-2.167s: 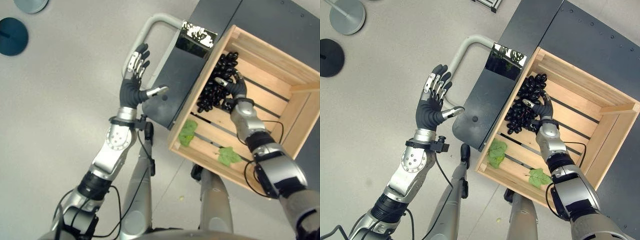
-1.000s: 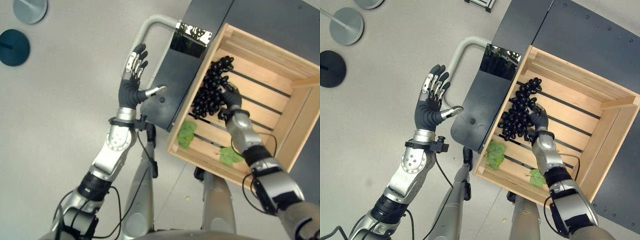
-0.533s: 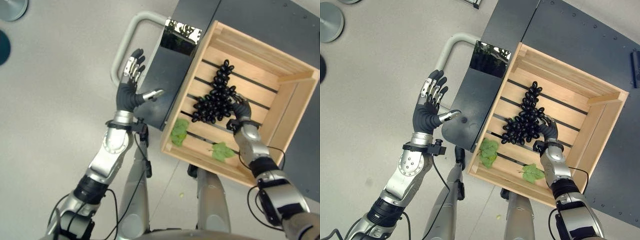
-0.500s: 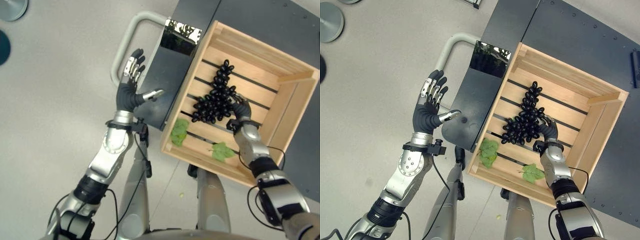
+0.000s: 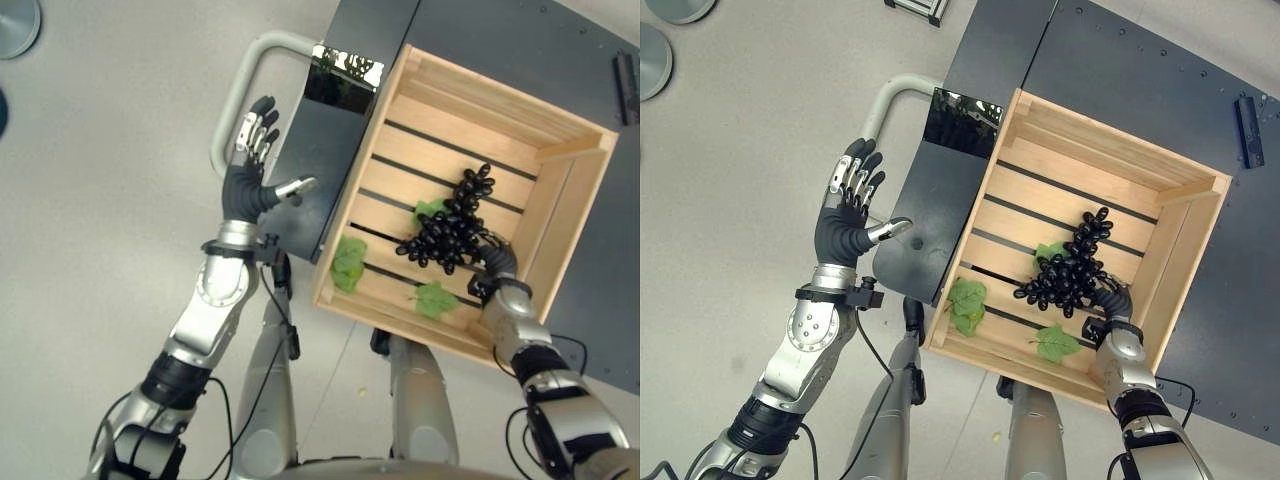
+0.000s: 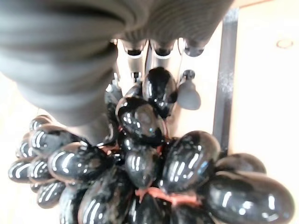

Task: Pick up the fruits from the basket on one side to the basket on the other side

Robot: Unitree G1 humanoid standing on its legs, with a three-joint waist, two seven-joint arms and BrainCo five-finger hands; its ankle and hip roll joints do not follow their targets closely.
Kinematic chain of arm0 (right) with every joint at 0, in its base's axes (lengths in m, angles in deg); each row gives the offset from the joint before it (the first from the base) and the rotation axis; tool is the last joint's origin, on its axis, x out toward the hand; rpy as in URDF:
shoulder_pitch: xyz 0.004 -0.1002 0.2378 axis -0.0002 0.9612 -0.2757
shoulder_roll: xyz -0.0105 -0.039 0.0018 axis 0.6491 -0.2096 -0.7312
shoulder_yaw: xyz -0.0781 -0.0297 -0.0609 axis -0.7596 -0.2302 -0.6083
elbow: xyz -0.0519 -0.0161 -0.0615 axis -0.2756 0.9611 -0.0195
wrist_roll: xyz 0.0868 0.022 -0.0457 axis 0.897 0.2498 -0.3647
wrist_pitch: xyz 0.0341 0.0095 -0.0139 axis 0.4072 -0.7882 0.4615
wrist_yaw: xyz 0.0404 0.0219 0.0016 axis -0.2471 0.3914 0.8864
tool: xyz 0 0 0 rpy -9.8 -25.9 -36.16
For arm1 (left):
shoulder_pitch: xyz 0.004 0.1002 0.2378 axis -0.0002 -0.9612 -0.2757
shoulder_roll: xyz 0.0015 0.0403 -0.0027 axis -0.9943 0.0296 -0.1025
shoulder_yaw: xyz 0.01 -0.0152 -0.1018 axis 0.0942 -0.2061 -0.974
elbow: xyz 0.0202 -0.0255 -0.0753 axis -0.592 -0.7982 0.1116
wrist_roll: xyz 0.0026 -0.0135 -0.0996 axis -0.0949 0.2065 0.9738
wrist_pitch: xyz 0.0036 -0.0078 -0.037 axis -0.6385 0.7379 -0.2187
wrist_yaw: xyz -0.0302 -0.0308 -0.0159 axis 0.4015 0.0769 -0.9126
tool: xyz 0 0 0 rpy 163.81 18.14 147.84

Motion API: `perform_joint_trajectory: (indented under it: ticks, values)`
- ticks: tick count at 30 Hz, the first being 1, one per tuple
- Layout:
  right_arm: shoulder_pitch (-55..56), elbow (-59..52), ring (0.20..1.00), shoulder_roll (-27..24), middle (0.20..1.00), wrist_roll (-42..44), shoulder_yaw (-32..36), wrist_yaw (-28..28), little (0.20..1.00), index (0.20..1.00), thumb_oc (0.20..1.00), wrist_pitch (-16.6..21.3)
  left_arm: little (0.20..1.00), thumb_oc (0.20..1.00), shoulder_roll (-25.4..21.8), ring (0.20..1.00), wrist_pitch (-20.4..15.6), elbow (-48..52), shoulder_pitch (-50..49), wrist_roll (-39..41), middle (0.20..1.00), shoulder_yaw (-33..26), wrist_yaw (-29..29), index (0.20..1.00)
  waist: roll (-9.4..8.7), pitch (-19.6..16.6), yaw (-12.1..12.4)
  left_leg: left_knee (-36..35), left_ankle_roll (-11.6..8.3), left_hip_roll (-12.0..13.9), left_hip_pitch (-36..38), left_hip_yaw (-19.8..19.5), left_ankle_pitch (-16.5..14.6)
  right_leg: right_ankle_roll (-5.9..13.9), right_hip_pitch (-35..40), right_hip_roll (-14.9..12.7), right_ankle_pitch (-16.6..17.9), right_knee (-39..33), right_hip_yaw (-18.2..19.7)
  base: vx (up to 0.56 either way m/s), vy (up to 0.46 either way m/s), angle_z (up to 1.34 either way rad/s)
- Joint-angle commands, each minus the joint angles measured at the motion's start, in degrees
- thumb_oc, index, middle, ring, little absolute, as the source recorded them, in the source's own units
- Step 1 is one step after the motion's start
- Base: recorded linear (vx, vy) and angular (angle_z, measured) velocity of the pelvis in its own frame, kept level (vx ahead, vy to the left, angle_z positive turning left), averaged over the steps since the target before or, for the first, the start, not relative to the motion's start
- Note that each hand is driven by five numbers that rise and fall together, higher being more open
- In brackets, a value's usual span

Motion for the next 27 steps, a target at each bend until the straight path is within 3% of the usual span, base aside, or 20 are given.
perform_joint_trajectory:
  ticks: [1,2,3,6,7,13,17,18,21,22,23,24,27]
  values:
    - [1.53,-6.11,1.000,-3.28,1.000,-14.52,-1.25,-7.85,1.000,1.000,1.000,-1.25,1.000,1.000,-0.74,1.000,-3.32,6.81,-0.06,-4.36,1.000,-3.02,0.80,1.000,-0.91,0.38,0.57,2.04,-2.27,0.99,3.64,-0.16,-6.35,6.78,3.02,-2.22,0.38,-3.55,-0.17,0.00,0.000,0.00]
    - [1.73,-7.83,1.000,-3.33,1.000,-18.41,-1.59,-9.52,1.000,1.000,1.000,-1.71,1.000,1.000,-0.89,1.000,-3.44,6.80,0.03,-4.99,1.000,-3.17,1.25,1.000,-0.88,0.38,0.59,2.07,-2.24,0.94,3.59,-0.19,-6.35,6.79,3.00,-2.23,0.37,-3.52,-0.21,0.02,-0.037,-0.02]
    - [1.86,-11.07,1.000,-4.31,1.000,-28.12,-2.16,-13.51,1.000,1.000,1.000,-3.53,1.000,1.000,-1.51,1.000,-3.90,6.74,0.00,-5.84,1.000,-3.52,2.07,1.000,-0.65,0.38,0.73,2.29,-2.23,0.84,3.22,-0.38,-6.31,6.81,2.81,-2.32,0.31,-3.41,-0.19,0.00,0.000,0.00]
    - [2.10,-12.05,1.000,-4.55,1.000,-30.75,-1.92,-14.57,1.000,1.000,1.000,-4.39,1.000,1.000,-1.72,1.000,-4.23,6.73,0.01,-6.17,1.000,-3.54,2.41,1.000,-0.54,0.38,0.80,2.38,-2.22,0.78,3.05,-0.48,-6.28,6.83,2.84,-2.39,0.29,-3.37,-0.29,0.00,0.000,0.00]
    - [1.30,-12.87,1.000,-5.49,1.000,-37.39,-1.83,-18.07,1.000,1.000,1.000,-6.14,1.000,1.000,-1.51,1.000,-4.73,6.77,0.28,-6.51,1.000,-2.61,3.26,1.000,-0.08,0.38,1.18,2.31,-2.10,0.51,2.93,-0.69,-6.23,6.91,2.93,-2.53,0.38,-3.36,-0.64,0.00,0.000,0.00]
    - [1.24,-17.38,1.000,-7.25,1.000,-47.36,-1.04,-23.27,1.000,1.000,1.000,-8.70,1.000,1.000,-1.14,1.000,-4.93,6.38,1.21,-8.16,1.000,-1.46,5.05,1.000,0.34,0.38,1.17,2.73,-1.97,0.10,2.40,-1.19,-6.37,7.02,2.91,-2.79,0.30,-3.11,-0.64,0.00,0.000,0.00]
    - [1.32,-18.14,1.000,-7.65,1.000,-50.58,-1.20,-24.49,1.000,1.000,1.000,-9.42,1.000,1.000,-1.04,1.000,-5.01,6.29,1.62,-8.81,1.000,-0.82,5.60,1.000,0.41,0.38,1.12,2.91,-1.94,-0.03,2.46,-1.32,-6.53,6.98,3.06,-2.85,0.23,-3.02,-0.51,0.00,0.000,0.00]
    - [1.75,-21.73,1.000,-9.75,1.000,-56.64,-2.13,-24.80,1.000,1.000,1.000,-9.92,1.000,1.000,-0.97,1.000,-5.07,6.14,1.92,-9.38,1.000,-0.55,5.82,1.000,0.24,0.38,0.96,3.15,-1.96,-0.05,2.43,-1.32,-6.61,7.00,3.07,-2.89,0.21,-2.95,-0.39,0.00,0.000,0.00]
    - [1.99,-22.37,1.000,-12.14,1.000,-61.08,-3.55,-25.13,1.000,1.000,1.000,-9.93,1.000,1.000,-0.91,1.000,-5.39,5.91,2.31,-9.93,1.000,0.06,6.02,1.000,0.29,0.38,1.04,3.31,-1.99,-0.24,2.31,-1.37,-6.59,7.04,3.18,-2.89,0.20,-2.89,-0.41,0.00,0.000,0.00]
    - [1.84,-22.75,1.000,-15.51,1.000,-65.20,-6.92,-23.69,1.000,1.000,1.000,-8.79,1.000,1.000,-1.34,1.000,-5.82,5.93,2.25,-10.03,1.000,0.43,5.75,1.000,0.29,0.38,1.25,3.44,-2.01,-0.31,2.23,-1.50,-6.51,7.06,3.24,-2.91,0.24,-2.78,-0.47,0.00,0.000,0.00]
    - [1.74,-22.67,1.000,-15.57,1.000,-65.23,-7.03,-23.70,1.000,1.000,1.000,-8.73,1.000,1.000,-1.26,1.000,-5.83,5.93,2.20,-10.02,1.000,0.34,5.73,1.000,0.35,0.38,1.16,3.45,-2.01,-0.32,2.24,-1.51,-6.52,7.06,3.26,-2.91,0.24,-2.78,-0.48,0.00,0.000,0.00]
    - [1.60,-23.37,1.000,-19.66,1.000,-69.63,-11.13,-21.35,1.000,1.000,1.000,-7.88,1.000,1.000,-2.15,1.000,-6.09,6.04,2.15,-9.94,1.000,0.95,5.15,1.000,0.15,0.38,1.51,3.48,-2.11,-0.31,2.19,-1.64,-6.41,7.17,3.34,-2.96,0.35,-2.81,-0.78,0.00,0.000,0.00]
    - [0.95,-22.37,1.000,-22.87,1.000,-72.37,-15.58,-19.49,1.000,1.000,1.000,-6.71,1.000,1.000,-3.25,1.000,-6.39,6.24,2.09,-9.52,1.000,1.45,4.20,1.000,-0.05,0.38,1.50,3.55,-2.24,-0.24,2.12,-1.92,-6.22,7.20,3.67,-2.93,0.43,-2.98,-1.10,0.00,-0.013,0.01]
